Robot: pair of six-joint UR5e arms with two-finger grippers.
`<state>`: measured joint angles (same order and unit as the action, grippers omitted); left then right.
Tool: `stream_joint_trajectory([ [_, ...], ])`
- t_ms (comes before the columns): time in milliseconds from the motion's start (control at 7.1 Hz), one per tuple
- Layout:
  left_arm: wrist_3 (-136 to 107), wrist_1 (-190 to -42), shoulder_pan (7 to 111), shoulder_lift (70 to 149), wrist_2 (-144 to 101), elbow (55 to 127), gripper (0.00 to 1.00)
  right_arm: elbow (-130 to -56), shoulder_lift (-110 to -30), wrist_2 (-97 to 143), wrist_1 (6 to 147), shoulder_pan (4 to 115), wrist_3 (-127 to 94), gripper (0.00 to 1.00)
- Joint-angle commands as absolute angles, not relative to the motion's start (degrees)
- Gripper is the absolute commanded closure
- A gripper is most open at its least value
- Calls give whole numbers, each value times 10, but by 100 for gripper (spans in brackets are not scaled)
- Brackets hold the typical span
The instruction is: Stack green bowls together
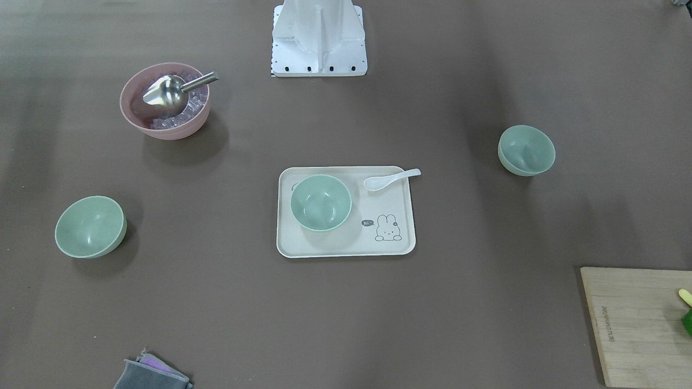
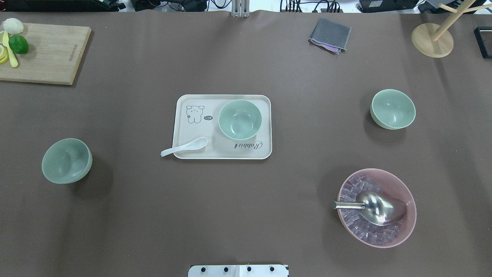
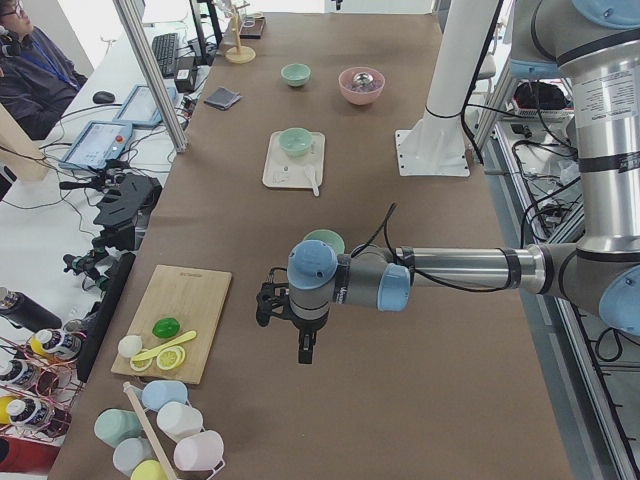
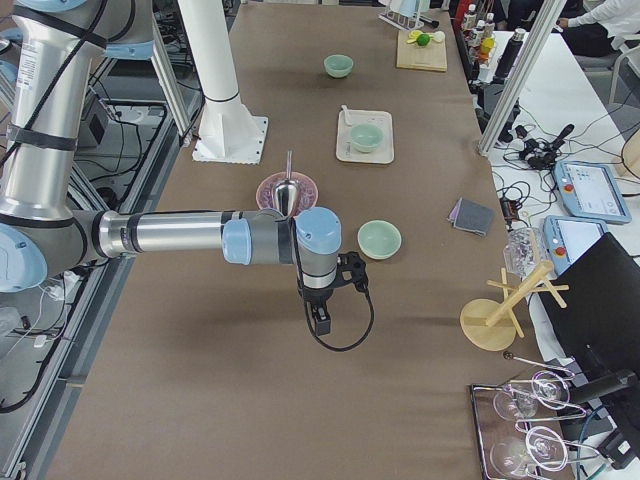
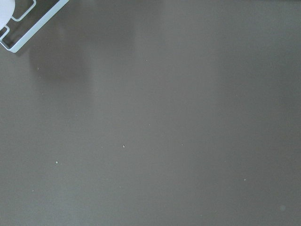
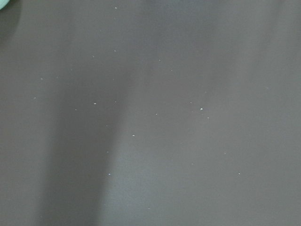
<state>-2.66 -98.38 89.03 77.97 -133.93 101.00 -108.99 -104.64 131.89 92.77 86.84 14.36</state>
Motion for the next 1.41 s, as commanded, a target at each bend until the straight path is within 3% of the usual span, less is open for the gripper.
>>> stream_joint_trajectory([
  [0, -27, -992, 891, 784, -1340, 1011, 1, -1089, -1043, 1388, 915, 869, 143, 0],
  [423, -32, -999, 891, 820, -1341, 1012, 1, -1076, -1031, 1374, 801, 869, 135, 0],
  [845, -34, -1141, 891, 852, -1340, 975, 1, -1088, -989, 1327, 768, 869, 73, 0],
  [1268, -33, -1173, 890, 850, -1361, 967, 1, -1091, -958, 1374, 768, 854, 49, 0],
])
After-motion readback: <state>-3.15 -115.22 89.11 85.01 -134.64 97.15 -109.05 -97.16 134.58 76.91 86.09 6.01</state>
